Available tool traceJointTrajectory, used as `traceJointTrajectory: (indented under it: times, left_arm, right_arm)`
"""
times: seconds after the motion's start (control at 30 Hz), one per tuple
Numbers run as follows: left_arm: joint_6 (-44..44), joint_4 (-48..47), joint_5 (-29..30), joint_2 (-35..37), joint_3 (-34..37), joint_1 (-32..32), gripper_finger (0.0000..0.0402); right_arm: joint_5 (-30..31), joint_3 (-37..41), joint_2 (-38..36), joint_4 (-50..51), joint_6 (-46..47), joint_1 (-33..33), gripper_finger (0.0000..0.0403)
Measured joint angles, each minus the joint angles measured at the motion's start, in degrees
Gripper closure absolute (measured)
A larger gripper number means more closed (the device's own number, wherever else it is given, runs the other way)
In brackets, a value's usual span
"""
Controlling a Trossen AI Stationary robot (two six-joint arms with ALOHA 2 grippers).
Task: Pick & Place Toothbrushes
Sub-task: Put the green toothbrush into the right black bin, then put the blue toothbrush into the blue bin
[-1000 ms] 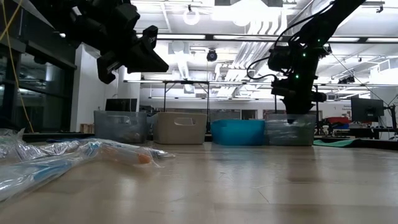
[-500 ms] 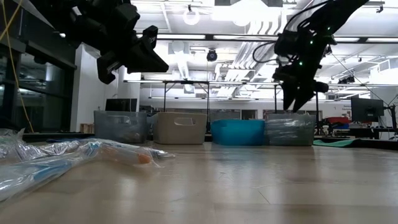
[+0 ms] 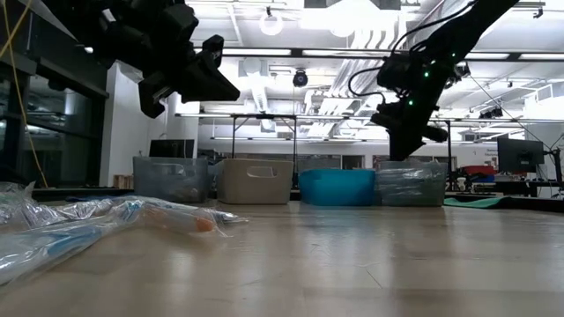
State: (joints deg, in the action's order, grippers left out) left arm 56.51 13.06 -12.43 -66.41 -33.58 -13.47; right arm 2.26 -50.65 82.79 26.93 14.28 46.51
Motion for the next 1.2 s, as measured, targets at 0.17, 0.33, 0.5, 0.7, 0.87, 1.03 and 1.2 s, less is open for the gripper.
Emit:
traceJointTrajectory:
  times: [0.17,0.33,0.5,0.7,0.87,1.03,1.2]
  left_arm:
    - [0.0,0.0,0.0,0.0,0.0,0.0,0.038]
    - [0.0,0.0,0.0,0.0,0.0,0.0,0.038]
    - [0.0,-0.1,0.0,0.0,0.0,0.0,0.038]
    - [0.0,-0.1,0.0,0.0,0.0,0.0,0.038]
    - [0.0,-0.2,0.0,0.0,0.0,0.0,0.038]
    - [0.0,-0.2,0.1,0.0,0.0,0.0,0.038]
    - [0.0,-0.7,0.8,0.0,0.0,0.0,0.038]
  right_arm:
    - [1.6,0.0,2.2,-0.1,0.7,0.0,0.04]
    - [1.7,0.0,4.6,-0.3,0.7,0.0,0.04]
    - [2.5,0.0,4.9,-0.8,0.8,0.0,0.0401]
    - [3.5,0.0,0.8,-0.8,0.5,0.0,0.0401]
    - [3.2,0.0,-3.4,0.0,0.5,0.0,0.0401]
    - [0.3,0.0,-7.1,3.7,0.4,-0.5,0.0401]
    - [2.6,0.0,-11.2,9.5,-0.5,-4.4,0.0401]
